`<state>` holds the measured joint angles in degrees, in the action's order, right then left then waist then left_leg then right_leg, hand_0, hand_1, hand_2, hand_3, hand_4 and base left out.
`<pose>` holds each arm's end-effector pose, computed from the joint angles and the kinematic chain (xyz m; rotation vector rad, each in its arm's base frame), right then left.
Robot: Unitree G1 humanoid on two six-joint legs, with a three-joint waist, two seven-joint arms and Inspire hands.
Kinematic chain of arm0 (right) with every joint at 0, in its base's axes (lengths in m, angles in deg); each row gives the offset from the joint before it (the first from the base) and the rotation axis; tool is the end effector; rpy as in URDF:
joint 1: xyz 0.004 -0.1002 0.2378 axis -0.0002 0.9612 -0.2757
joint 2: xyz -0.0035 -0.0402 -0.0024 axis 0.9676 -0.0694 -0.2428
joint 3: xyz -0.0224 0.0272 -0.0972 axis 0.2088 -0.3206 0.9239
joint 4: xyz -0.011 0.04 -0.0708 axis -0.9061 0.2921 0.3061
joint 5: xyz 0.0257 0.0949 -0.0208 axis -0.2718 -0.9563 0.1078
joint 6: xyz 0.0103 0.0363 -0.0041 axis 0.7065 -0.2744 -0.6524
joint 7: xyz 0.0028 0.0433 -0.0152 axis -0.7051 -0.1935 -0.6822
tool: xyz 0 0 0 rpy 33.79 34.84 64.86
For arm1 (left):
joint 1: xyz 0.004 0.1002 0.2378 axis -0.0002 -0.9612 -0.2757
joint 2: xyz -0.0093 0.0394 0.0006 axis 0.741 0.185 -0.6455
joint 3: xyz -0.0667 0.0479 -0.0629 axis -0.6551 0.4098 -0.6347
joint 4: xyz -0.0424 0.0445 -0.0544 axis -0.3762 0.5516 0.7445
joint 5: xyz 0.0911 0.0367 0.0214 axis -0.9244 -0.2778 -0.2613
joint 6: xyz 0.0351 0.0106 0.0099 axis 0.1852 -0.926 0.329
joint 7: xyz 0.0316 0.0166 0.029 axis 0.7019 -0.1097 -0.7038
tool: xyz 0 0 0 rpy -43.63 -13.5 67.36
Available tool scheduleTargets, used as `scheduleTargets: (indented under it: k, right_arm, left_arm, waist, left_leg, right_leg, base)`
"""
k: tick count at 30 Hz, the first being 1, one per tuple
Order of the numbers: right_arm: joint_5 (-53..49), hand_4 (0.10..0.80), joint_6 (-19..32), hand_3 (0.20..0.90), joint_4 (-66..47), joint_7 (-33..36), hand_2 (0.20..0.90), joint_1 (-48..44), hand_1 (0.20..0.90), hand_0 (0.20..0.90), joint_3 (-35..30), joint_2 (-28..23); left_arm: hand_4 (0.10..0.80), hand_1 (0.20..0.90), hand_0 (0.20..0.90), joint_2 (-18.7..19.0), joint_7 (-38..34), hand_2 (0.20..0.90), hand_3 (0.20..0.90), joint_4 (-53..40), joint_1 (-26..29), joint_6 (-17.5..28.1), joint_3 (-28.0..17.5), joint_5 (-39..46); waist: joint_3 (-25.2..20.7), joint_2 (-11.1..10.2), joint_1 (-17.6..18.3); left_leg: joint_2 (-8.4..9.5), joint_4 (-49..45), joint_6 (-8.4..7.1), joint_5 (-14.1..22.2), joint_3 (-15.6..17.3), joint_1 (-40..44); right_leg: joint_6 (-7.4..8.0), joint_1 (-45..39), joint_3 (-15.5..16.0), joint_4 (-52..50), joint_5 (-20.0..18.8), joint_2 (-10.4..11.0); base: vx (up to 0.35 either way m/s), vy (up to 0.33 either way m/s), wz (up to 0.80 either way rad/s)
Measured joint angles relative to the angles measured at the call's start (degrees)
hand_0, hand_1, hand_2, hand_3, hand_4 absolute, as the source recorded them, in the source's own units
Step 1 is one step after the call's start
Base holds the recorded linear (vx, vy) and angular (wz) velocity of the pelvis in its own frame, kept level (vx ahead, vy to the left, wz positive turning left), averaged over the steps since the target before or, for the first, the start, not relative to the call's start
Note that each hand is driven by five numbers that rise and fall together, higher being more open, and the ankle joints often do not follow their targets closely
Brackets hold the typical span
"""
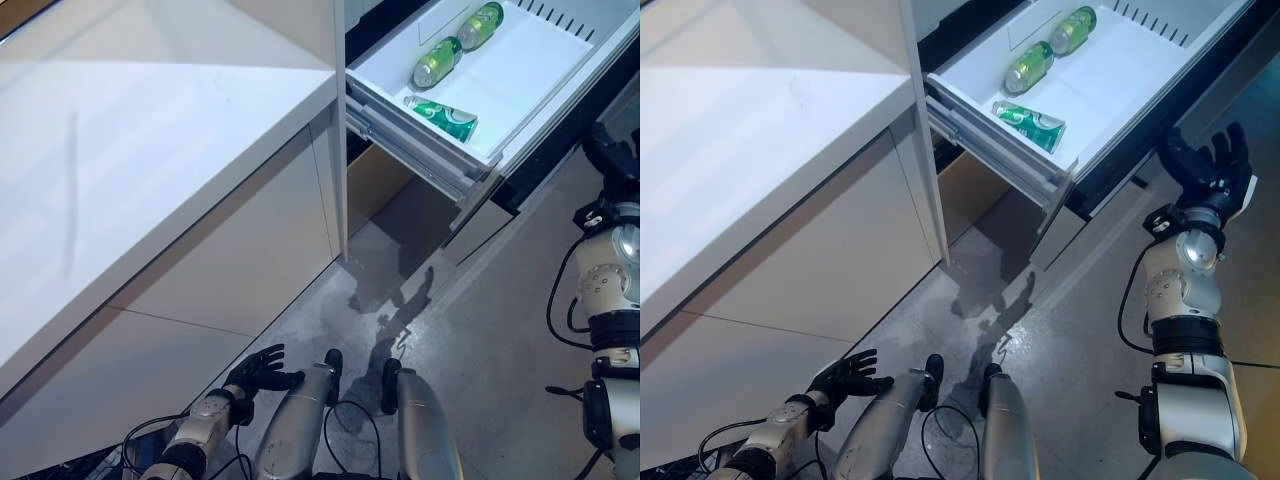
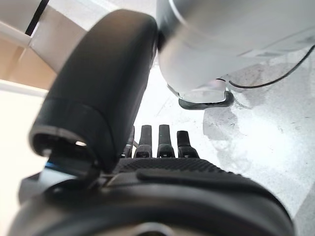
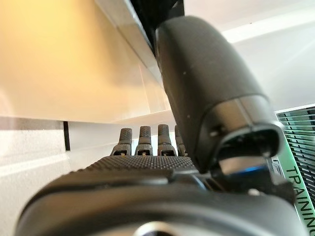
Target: Put drinks into fridge and close the fridge
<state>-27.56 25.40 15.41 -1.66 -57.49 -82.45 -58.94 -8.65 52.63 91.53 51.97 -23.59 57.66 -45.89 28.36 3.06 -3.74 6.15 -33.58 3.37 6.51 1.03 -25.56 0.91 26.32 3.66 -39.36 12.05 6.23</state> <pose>0.3046 -0.3067 0.2037 0.4064 -0.3829 -0.6303 0.1832 0.2209 -0.0605 0.0103 0.7104 -0.1182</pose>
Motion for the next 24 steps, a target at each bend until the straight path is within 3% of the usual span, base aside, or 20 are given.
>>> scheduleTargets:
  k: [12, 24]
  right_arm:
    - [-1.16, 0.800, 2.78, 0.900, 0.50, -9.27, 0.900, -6.25, 0.900, 0.900, 3.34, -0.09]
    - [-1.16, 0.800, 0.96, 0.900, 4.74, -11.56, 0.900, -12.51, 0.900, 0.900, 10.52, -1.57]
  left_arm:
    - [0.800, 0.900, 0.900, -0.46, -1.67, 0.900, 0.900, -0.70, -0.38, 0.85, -1.61, 2.13]
    - [0.800, 0.900, 0.900, -0.52, -1.22, 0.900, 0.900, -0.39, -2.86, 0.92, -1.08, 2.71]
  waist:
    - [0.46, 0.84, -0.83]
    - [0.75, 1.51, -2.52]
  left_leg:
    - [0.37, -4.80, -0.59, -0.05, -0.91, -7.89]
    - [1.75, -4.32, -1.67, -0.57, -5.20, -7.34]
  right_leg:
    - [-0.88, 7.80, 0.92, -4.60, -0.37, 0.43]
    - [-2.03, 6.46, 3.94, -4.26, 0.03, 1.00]
  base:
    - [0.014, 0.049, -0.03]
    - [0.032, 0.024, 0.07]
